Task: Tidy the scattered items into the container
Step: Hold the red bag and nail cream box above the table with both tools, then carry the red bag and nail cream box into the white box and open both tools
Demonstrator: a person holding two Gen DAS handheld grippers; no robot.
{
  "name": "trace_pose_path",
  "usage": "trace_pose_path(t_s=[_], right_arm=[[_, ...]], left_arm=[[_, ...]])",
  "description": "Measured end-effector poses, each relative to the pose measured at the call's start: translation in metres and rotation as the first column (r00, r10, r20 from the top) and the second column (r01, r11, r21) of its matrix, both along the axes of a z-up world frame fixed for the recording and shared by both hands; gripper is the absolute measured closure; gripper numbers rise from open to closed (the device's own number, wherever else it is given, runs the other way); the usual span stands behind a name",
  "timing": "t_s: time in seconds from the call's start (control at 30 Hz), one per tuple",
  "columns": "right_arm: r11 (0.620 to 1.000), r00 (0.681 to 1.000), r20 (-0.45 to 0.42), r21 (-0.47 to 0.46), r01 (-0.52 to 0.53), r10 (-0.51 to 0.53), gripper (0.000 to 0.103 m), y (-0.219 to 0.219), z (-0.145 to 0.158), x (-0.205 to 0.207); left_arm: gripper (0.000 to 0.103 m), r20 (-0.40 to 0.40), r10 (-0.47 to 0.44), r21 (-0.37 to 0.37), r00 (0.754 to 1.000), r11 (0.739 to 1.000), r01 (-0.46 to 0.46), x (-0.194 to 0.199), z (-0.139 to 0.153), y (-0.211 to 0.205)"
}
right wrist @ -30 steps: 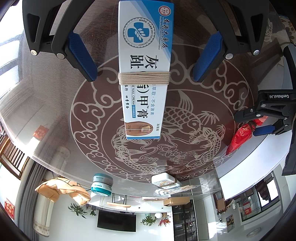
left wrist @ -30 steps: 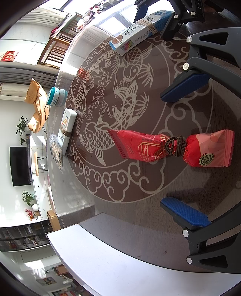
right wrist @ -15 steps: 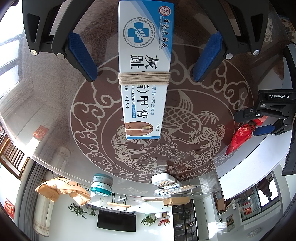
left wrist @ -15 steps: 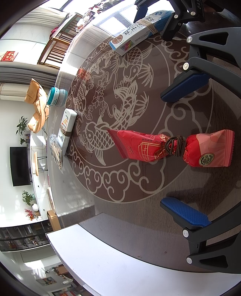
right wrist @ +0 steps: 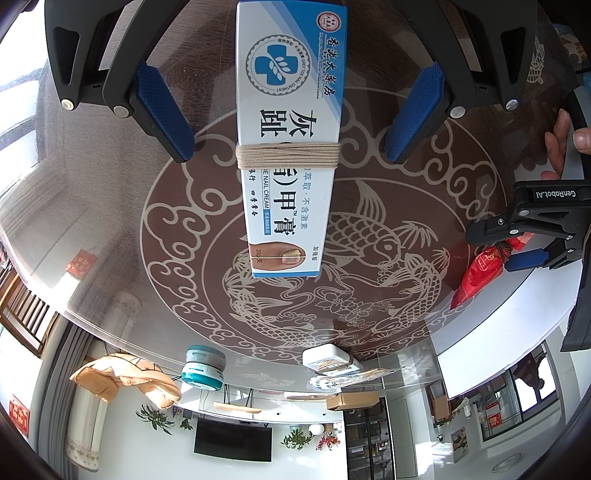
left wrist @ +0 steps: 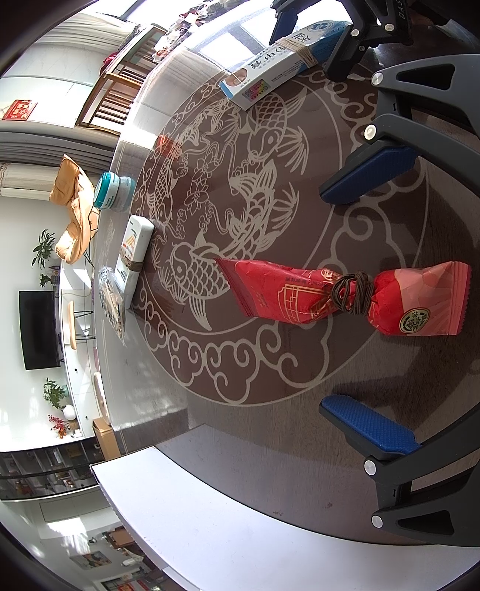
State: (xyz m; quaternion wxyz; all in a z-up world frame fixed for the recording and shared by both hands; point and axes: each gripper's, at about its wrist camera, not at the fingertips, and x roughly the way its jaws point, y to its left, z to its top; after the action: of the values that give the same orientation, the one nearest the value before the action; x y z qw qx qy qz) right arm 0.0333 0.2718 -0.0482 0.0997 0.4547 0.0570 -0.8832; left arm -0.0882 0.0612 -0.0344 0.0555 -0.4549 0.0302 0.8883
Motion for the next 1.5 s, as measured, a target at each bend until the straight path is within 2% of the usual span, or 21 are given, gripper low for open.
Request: trace_pose_path(t_s=[0.37,0.53,0.8,0.87,0.9,0.93,0.97,1.0,1.03,1.1,1.17,1.23,1.3,1.4,1.43,1.47,1.5], right_arm=[[1.000,1.000,0.000,0.000,0.000,0.000,0.000,0.000,0.000,0.000],[1.000,1.000,0.000,0.000,0.000,0.000,0.000,0.000,0.000,0.000],[1.000,1.000,0.000,0.000,0.000,0.000,0.000,0.000,0.000,0.000],[1.000,1.000,0.000,0.000,0.000,0.000,0.000,0.000,0.000,0.000],[1.000,1.000,0.000,0.000,0.000,0.000,0.000,0.000,0.000,0.000],[1.000,1.000,0.000,0.000,0.000,0.000,0.000,0.000,0.000,0.000],[1.000,1.000,0.000,0.000,0.000,0.000,0.000,0.000,0.000,0.000],[1.000,1.000,0.000,0.000,0.000,0.000,0.000,0.000,0.000,0.000],[1.000,1.000,0.001,-0.002,0.000,0.000,0.000,0.000,0.000,0.000],[1.000,1.000,0.008,-0.004,-0.008,0.008,0.000,0.000,0.000,-0.001],[0.999,0.997,0.070,0.010,-0.043,0.042,0.000,-0.001,0.002,-0.007],[0.997,0.988,0.139,-0.028,-0.068,0.071,0.003,0.001,0.009,-0.013],[0.995,0.982,0.164,-0.049,-0.084,0.091,0.006,0.000,0.019,-0.019],[0.992,0.970,0.208,-0.002,-0.128,0.126,0.020,-0.013,0.026,-0.030],[0.990,0.962,0.238,0.016,-0.138,0.130,0.025,-0.017,0.023,-0.035],[0.990,0.953,0.278,0.037,-0.139,0.124,0.035,-0.019,0.018,-0.040],[0.989,0.945,0.306,0.057,-0.136,0.113,0.039,-0.020,0.014,-0.043]], left_arm=[[0.000,0.000,0.022,-0.004,1.000,1.000,-0.022,0.001,0.001,0.001],[0.000,0.046,-0.071,-0.004,0.996,0.997,0.072,0.003,0.003,-0.006],[0.000,0.060,-0.139,0.039,0.988,0.990,0.137,0.005,0.007,-0.030],[0.011,0.059,-0.181,0.002,0.982,0.983,0.182,0.003,0.008,-0.020],[0.021,0.055,-0.204,-0.014,0.977,0.979,0.205,0.003,0.009,-0.015],[0.037,0.047,-0.223,-0.013,0.974,0.975,0.224,0.003,0.010,-0.012],[0.046,0.045,-0.232,-0.008,0.972,0.973,0.233,0.002,0.013,-0.009],[0.073,0.046,-0.233,-0.009,0.971,0.972,0.234,0.001,0.015,-0.008],[0.082,0.053,-0.232,0.001,0.971,0.973,0.233,0.001,0.017,-0.007],[0.084,0.066,-0.222,0.045,0.973,0.975,0.219,0.002,0.018,-0.010],[0.084,0.066,-0.209,0.090,0.976,0.975,0.203,0.008,0.018,-0.015],[0.084,0.063,-0.200,0.118,0.978,0.974,0.192,0.017,0.018,-0.018],[0.084,0.062,-0.196,0.135,0.979,0.973,0.186,0.022,0.018,-0.019],[0.084,0.061,-0.192,0.142,0.980,0.973,0.182,0.026,0.019,-0.020],[0.084,0.058,-0.191,0.147,0.980,0.973,0.181,0.027,0.021,-0.021],[0.084,0.053,-0.189,0.151,0.981,0.972,0.179,0.028,0.022,-0.022],[0.084,0.047,-0.186,0.156,0.981,0.972,0.177,0.030,0.024,-0.024]])
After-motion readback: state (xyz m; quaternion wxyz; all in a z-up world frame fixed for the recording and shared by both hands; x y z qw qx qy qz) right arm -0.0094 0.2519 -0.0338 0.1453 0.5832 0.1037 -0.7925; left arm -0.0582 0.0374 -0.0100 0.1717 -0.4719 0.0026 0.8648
